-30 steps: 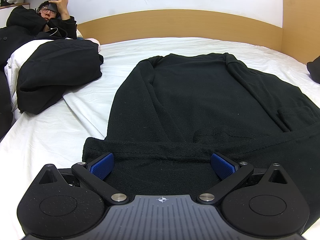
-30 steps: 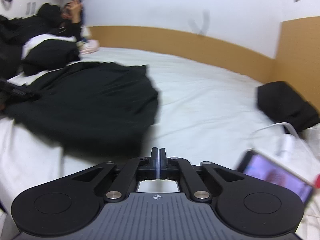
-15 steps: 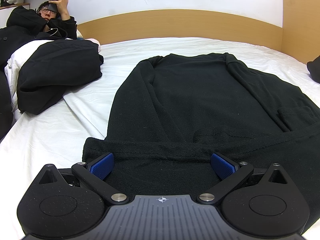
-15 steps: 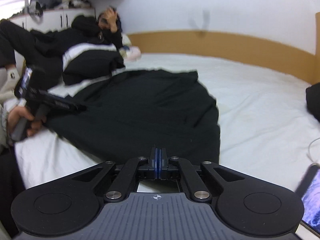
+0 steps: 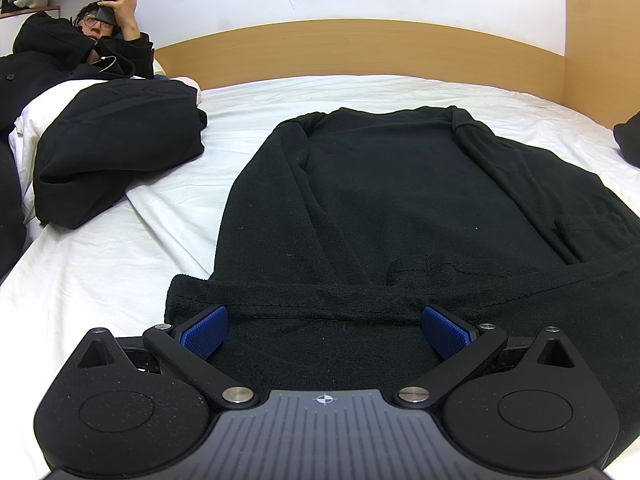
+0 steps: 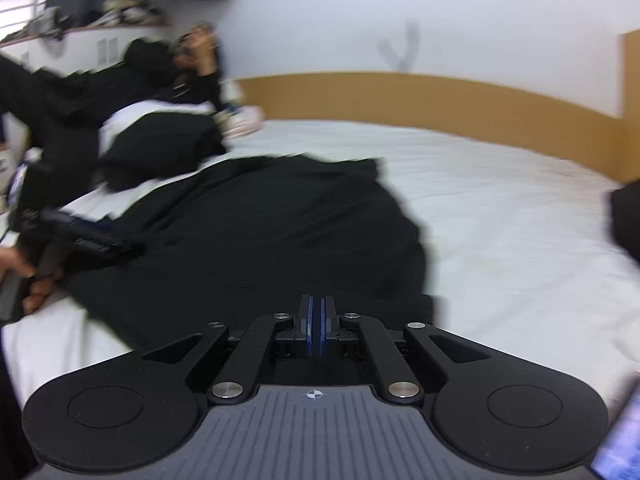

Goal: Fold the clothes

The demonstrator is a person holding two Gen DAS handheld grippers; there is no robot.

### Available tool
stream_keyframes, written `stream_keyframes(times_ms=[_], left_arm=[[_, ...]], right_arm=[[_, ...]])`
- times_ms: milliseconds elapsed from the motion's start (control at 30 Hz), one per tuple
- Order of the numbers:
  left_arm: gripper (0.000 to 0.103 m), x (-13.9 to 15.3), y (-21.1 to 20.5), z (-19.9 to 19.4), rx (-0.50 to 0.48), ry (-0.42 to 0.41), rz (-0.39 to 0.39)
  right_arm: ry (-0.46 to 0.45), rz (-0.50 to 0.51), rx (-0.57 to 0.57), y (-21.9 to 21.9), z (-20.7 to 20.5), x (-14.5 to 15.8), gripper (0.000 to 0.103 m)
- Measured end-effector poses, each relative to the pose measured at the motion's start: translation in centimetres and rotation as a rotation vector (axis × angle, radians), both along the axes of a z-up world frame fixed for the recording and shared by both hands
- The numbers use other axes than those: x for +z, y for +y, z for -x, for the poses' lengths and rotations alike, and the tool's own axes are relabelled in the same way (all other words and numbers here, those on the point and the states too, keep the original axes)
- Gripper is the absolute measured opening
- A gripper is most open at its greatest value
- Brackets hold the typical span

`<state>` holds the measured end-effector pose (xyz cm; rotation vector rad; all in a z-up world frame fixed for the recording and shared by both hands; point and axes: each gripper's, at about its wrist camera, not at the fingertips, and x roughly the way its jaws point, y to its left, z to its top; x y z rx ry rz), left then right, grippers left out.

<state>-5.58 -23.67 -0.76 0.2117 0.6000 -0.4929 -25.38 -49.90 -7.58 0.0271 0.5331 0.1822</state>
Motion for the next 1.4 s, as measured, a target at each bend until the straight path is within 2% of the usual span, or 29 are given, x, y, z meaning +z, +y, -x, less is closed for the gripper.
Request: stream_keyframes(times_ms=[133,200,367,467,533,600,633,733,800,900,1133,1200,1267,1400], left_arm=[[0.103,0.0,-0.1,0.1,0.000,-0.002,-0.004],[0.103,0.0,-0.2,0.1,-0.001,-0.001,-0.003],[0.103,0.0,-0.2,0.2,-0.002,-0.003,-0.002],[0.103,0.0,-0.1,0.2,-0.002,-0.003,-0.001],[0.103,0.0,-0.1,0.3,-0.002,-0.004,-0.001],[0.103,-0.1,-0.1,0.3,-0.002,-0.005,-0.001],[0.103,-0.1,-0.1,0.2,-0.002,-0.004,0.000],[0.103,-0.1,0.0,0.3,-0.002,-0.006,0.000],[0.103,-0.1,0.0,0.3,-0.003,-0.006,-0.001],[0.103,0.0,0.0,0.1,-0.004,-0.004,0.001],[0.103,0.0,0.1,0.0,-0.014,0.001,0.000],[0.103,0.0,0.3,-0.2,-0.023,0.012,0.006],[0.103,0.0,0.3,-0.3,-0.028,0.012,0.002],[0.103,0.0,0.3,-0.3,-0.034,0.014,-0.003]], right_arm=[[0.100,0.038,0.071,1.9,-2.9,-1.6,0.003],[0.116,0.040,0.069,1.2,-3.1,-1.6,0.003],[0.132,-0.035,-0.075,-2.9,-3.0,-1.3,0.005],[0.071,-0.058,-0.105,-2.7,-3.0,-0.2,0.006],[0.030,-0.074,-0.125,-2.6,-3.1,0.5,0.017],[0.000,-0.074,-0.125,-1.2,-3.7,0.7,0.053],[-0.010,-0.063,-0.119,0.0,-4.2,0.7,0.056],[0.002,0.040,-0.084,3.6,-6.1,0.1,0.057],[0.022,0.098,-0.051,5.3,-7.0,-0.5,0.063],[0.061,0.145,-0.044,6.3,-8.1,-1.3,0.066],[0.069,0.118,-0.045,5.5,-8.0,-1.9,0.071],[0.073,0.119,-0.058,5.1,-7.8,-2.4,0.078],[0.084,0.100,-0.071,3.8,-6.5,-2.8,0.082],[0.095,0.070,-0.072,1.0,-4.6,-3.0,0.082]])
